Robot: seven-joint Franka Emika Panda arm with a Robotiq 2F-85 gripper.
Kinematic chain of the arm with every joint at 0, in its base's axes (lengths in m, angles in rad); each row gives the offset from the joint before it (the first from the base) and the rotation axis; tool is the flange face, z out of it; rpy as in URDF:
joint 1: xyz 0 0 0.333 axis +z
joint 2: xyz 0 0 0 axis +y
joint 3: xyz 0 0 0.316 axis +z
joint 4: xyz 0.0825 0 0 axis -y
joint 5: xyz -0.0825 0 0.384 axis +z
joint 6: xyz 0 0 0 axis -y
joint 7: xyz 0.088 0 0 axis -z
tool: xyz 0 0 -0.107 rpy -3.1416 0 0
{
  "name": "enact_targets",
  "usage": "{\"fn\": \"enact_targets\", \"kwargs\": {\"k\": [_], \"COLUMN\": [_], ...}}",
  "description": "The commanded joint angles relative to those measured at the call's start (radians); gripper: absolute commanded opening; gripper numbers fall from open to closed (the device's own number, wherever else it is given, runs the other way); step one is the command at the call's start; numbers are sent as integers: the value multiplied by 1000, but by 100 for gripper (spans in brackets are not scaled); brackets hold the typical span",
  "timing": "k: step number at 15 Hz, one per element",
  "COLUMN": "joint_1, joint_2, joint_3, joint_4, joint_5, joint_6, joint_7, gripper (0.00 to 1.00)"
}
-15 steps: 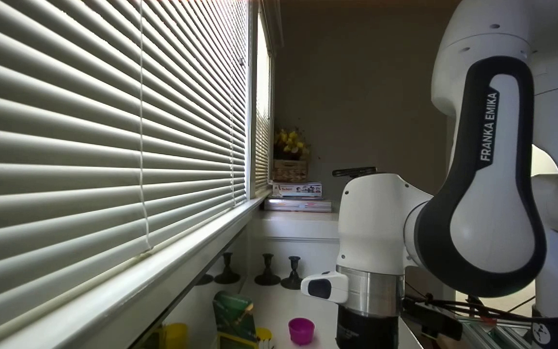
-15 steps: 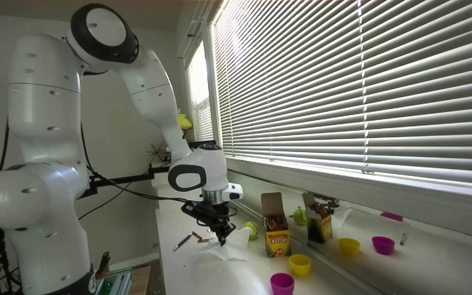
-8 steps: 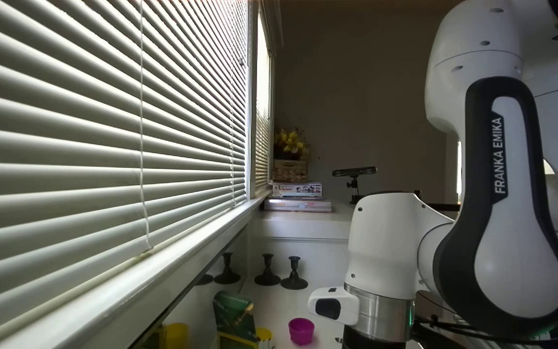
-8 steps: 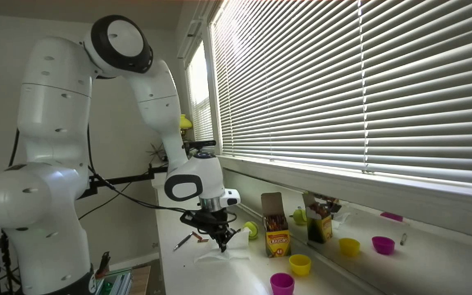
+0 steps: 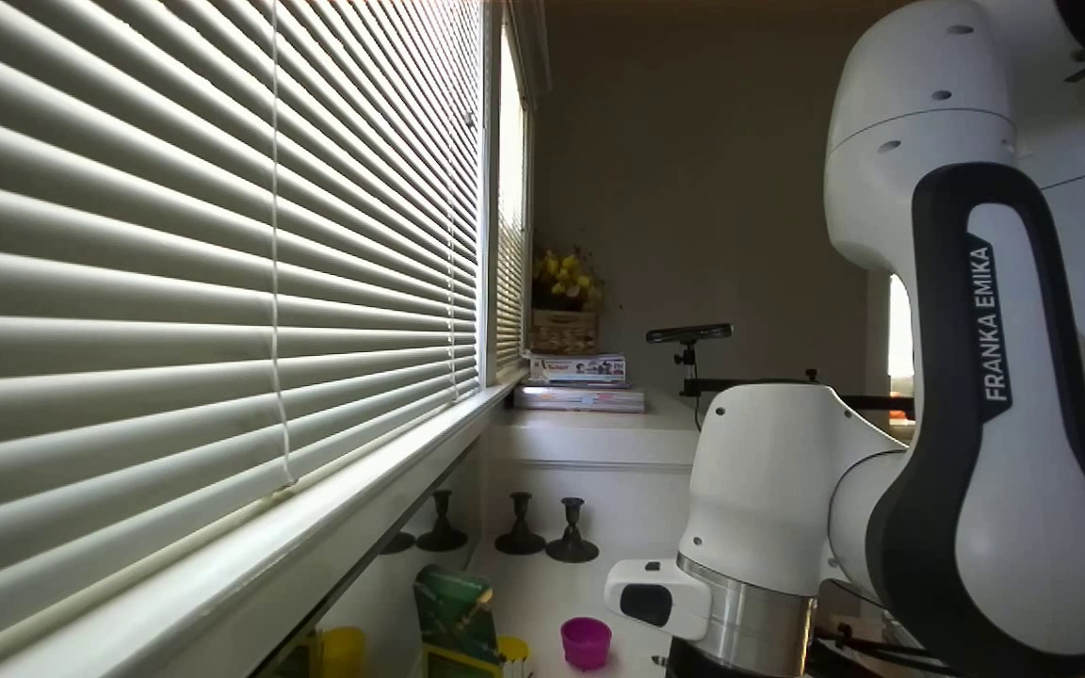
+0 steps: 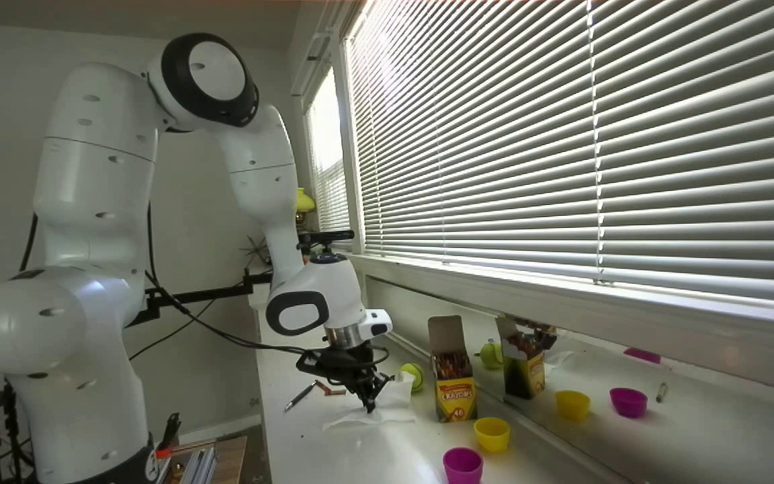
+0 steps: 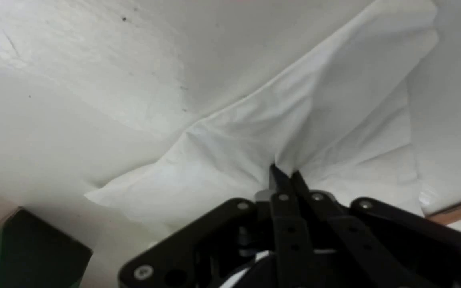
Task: Use the white napkin to wipe the counter.
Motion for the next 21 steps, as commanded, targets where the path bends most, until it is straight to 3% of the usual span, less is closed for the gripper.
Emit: {"fn": "enact_targets", "kwargs": {"k": [1,7,15,16,21], "joint_1": [9,2,33,66,150], "joint_2": [42,62,81,75,83], "joint_3": [18,48,-67,-138,-247], "joint_4": [13,-17,26,17,30], "joint_5": [-11,-17,-15,-200,-489], "joint_6": [36,80,99,90,77], "joint_7": [-13,-28,-59,105,329], "gripper": [0,0,0,0,0]}}
